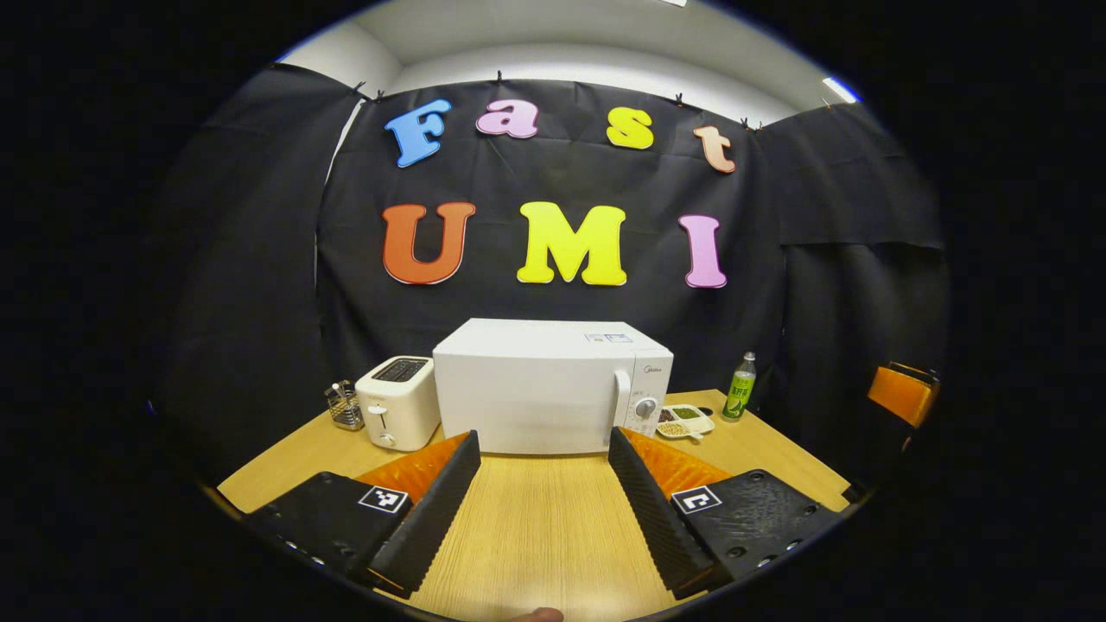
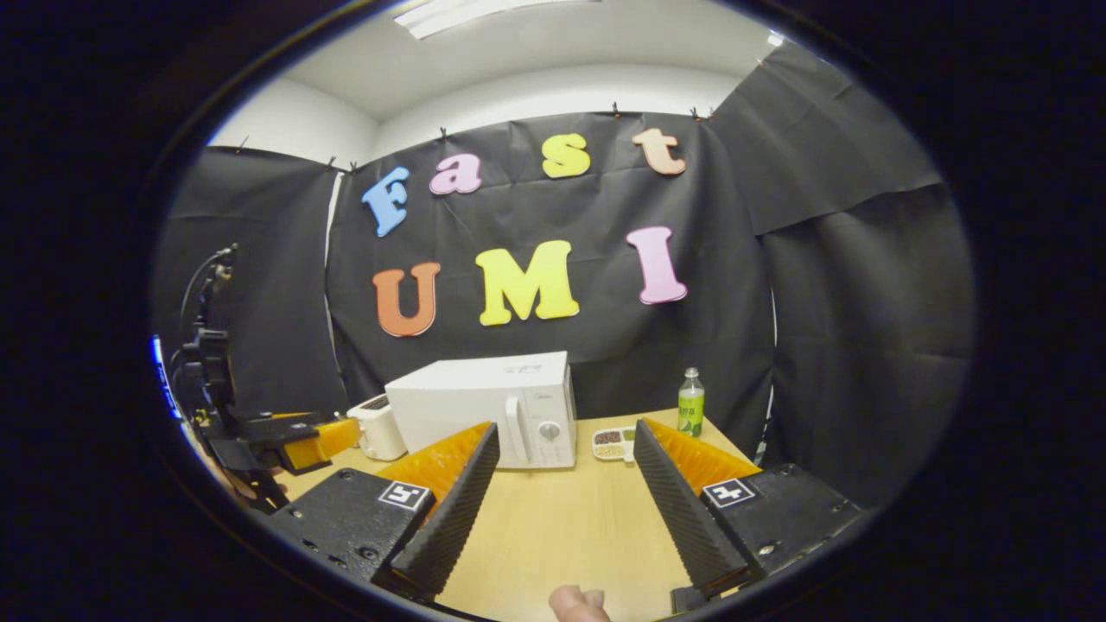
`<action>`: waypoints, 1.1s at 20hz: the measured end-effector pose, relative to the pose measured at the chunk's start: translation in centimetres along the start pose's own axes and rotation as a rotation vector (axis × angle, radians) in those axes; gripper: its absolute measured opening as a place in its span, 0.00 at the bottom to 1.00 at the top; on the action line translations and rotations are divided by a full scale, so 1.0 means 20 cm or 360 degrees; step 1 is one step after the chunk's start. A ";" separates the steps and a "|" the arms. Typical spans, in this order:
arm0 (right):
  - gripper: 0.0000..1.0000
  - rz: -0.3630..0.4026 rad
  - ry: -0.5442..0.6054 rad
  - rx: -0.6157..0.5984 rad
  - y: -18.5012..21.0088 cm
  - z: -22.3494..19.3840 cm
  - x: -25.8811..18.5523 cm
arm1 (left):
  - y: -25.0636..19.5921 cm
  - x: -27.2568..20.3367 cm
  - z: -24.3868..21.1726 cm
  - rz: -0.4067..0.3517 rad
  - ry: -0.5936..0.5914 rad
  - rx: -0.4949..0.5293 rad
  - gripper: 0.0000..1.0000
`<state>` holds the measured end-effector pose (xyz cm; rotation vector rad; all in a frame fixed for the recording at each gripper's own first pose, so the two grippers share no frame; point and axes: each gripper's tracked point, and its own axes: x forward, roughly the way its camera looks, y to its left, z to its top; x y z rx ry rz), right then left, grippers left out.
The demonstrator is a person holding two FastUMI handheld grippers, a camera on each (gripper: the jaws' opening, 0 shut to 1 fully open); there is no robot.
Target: Open the microwave oven with the left hand, put the food in, and close the microwave oven.
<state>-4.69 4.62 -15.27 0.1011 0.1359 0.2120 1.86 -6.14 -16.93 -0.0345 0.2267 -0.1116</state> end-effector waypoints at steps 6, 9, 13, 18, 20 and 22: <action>0.89 0.0018 -0.0056 0.0032 0.10 0.08 -0.03 | 0.04 -0.27 0.16 0.0084 -0.0167 0.0027 0.95; 1.00 0.0028 -0.0067 0.0032 0.14 0.11 -0.05 | 0.04 -0.37 0.20 0.0111 -0.0224 0.0016 0.95; 0.89 0.0043 -0.0085 -0.0012 0.17 0.10 -0.07 | 0.04 -0.47 0.20 0.0123 -0.0276 0.0010 0.94; 1.00 0.0059 -0.0117 -0.0047 0.19 0.13 -0.10 | 0.04 -0.47 0.20 0.0119 -0.0264 0.0001 0.95; 1.00 0.0054 -0.0146 -0.0054 0.18 0.14 -0.12 | 0.04 -0.47 0.19 0.0116 -0.0261 -0.0010 0.95; 1.00 0.0059 -0.0160 -0.0065 0.19 0.15 -0.13 | 0.03 -0.46 0.19 0.0107 -0.0251 -0.0016 0.95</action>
